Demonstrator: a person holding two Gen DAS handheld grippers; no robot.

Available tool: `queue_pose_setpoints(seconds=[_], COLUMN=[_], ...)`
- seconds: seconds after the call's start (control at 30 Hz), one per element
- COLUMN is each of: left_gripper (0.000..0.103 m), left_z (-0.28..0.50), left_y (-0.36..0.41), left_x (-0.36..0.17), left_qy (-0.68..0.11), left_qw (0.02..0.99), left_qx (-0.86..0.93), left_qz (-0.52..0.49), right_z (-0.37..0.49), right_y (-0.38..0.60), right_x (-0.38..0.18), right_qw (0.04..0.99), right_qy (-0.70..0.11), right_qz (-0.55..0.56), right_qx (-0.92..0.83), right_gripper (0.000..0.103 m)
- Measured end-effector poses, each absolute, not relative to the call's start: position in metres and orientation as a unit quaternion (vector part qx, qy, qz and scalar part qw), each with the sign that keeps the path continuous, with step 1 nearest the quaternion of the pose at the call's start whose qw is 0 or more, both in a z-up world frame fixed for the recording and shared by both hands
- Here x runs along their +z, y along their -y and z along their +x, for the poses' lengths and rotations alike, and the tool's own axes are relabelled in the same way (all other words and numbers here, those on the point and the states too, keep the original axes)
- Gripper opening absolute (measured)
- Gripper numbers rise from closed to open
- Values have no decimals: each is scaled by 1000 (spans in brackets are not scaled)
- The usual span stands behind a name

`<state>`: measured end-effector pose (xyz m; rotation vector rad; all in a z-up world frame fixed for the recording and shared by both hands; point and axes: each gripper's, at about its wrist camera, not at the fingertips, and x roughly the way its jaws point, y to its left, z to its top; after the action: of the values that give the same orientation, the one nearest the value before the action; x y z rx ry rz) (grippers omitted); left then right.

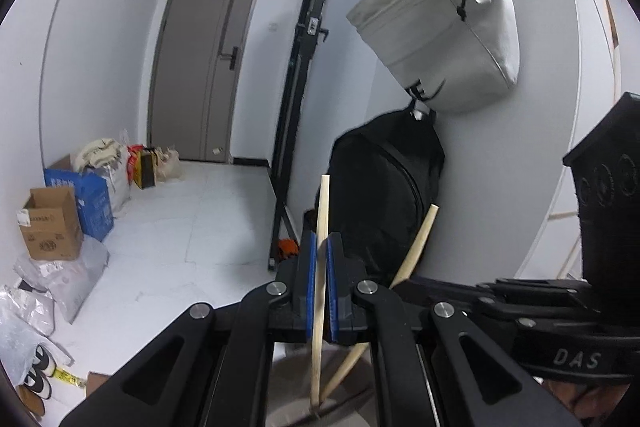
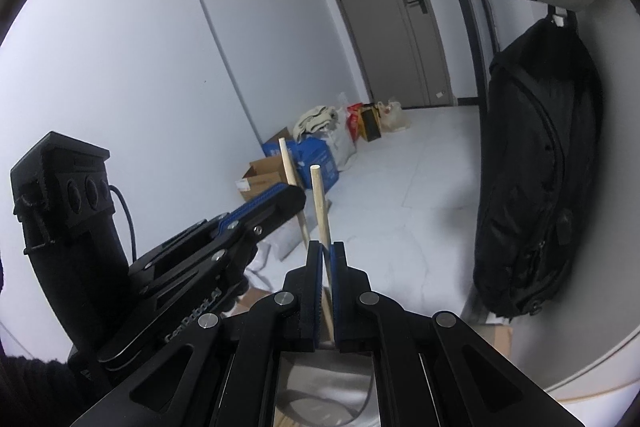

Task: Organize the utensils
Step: 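Carry both chopsticks over the holder while the left gripper opens to drop its chopstick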

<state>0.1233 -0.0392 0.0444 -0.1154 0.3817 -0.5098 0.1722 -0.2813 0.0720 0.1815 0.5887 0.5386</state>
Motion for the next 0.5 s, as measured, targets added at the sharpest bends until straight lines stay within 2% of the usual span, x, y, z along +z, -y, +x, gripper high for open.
queue_pose_setpoints(seconds=[0.17,0.2,0.23,0.3,0.4,0.47,0.5], left_gripper=[2,5,17,33,36,37,38], left_z=[125,128,130,129,122,115,111], left_y=[36,34,32,25,18,15,13], left_x=[42,43,42,45,50,54,55], left_qy=[-230,-243,-254,-262,-261,-268,-269], left_qw=[931,928,926,924,926,929,931], left_qx=[-280,-279,-273,-272,-260,-244,-236], left_qz=[-51,-52,-54,-68,-74,-75,-73], right_z=[167,166,164,162,153,143,139], right_y=[284,285,287,294,306,318,321], right_x=[63,61,60,59,60,59,60], right_qw=[912,910,909,904,906,906,907], right_qy=[-298,-298,-299,-304,-300,-295,-295], right_qz=[97,102,109,128,150,173,178], right_qx=[267,269,268,272,258,249,243], right_gripper=[6,6,6,6,10,24,27])
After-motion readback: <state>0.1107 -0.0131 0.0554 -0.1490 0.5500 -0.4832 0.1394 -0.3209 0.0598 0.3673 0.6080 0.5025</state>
